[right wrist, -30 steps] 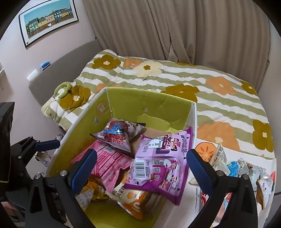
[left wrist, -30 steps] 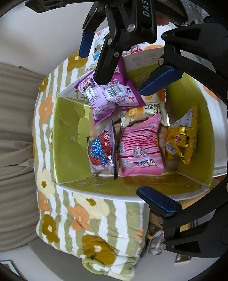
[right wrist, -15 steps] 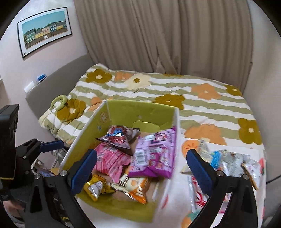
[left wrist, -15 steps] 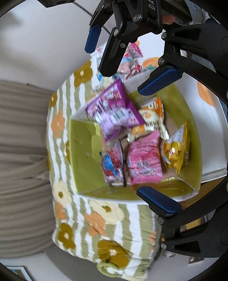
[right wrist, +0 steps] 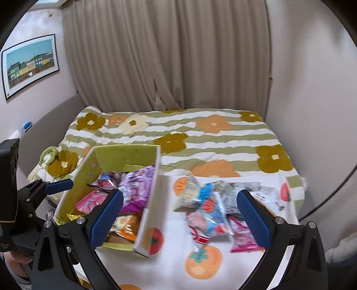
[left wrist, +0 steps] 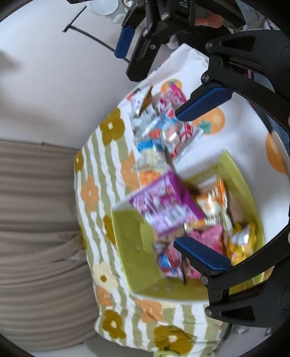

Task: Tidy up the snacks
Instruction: 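Withdraw both tools from the box toward the remaining snacks, then grasp the blue OISHI shrimp bag with the left tool while the right tool grasps the pink-lettered white bag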

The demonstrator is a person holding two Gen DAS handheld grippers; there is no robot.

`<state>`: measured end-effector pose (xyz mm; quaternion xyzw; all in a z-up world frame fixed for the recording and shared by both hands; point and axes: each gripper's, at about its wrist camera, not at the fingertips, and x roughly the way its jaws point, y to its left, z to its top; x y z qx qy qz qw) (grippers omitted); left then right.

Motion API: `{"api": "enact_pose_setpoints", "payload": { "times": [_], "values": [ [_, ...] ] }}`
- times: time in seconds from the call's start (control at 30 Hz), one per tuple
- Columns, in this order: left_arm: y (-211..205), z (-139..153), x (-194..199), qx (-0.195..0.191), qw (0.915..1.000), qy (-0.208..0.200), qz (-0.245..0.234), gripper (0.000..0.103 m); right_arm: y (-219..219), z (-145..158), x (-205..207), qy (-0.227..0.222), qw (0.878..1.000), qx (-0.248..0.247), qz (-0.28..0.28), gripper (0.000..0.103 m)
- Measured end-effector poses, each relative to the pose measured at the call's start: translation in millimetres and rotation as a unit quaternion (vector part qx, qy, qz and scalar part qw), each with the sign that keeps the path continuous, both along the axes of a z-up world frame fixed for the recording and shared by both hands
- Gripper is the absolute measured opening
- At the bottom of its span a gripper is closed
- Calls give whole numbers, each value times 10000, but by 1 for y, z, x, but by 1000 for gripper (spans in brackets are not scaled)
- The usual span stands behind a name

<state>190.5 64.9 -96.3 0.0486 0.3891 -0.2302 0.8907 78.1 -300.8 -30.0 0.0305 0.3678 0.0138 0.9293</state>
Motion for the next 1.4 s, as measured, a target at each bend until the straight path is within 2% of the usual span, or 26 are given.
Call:
{"api": "enact_pose_setpoints", "payload": {
  "times": [0.17,0.37,0.5,0.67,0.73,0.87,1.03,1.17,1.33,1.4],
  "values": [
    [-60,-9,-1,76,9998,87,-167,102,-42,-5,-10,185,9997,-143,-80,101],
    [-116,-35,3,386,9980,291,-407,102,-97,-14,-24,321,9990,-171,-263,101],
    [-145,-64,8,815,9955,366,-319,102,-131,-30,-29,478,9982,-33,-374,101],
    [-173,-108,13,1494,9882,315,-102,102,-160,-65,-26,833,9959,99,-325,101],
    [-181,-122,14,1619,9862,345,-77,102,-169,-83,-23,986,9946,182,-263,101],
    [-191,-154,16,1881,9818,261,64,102,-174,-117,-13,1221,9922,238,-55,101],
    [-196,-177,29,2059,9785,87,110,102,-166,-158,2,1434,9892,162,248,101],
    [-196,-184,39,1945,9809,33,54,102,-159,-182,14,1568,9864,187,455,101],
    [-201,-197,49,1915,9814,40,-103,102,-152,-198,24,1666,9841,178,594,101],
    [-205,-202,51,1913,9814,83,-173,99,-152,-205,27,1748,9824,206,633,101]
  ]
}}
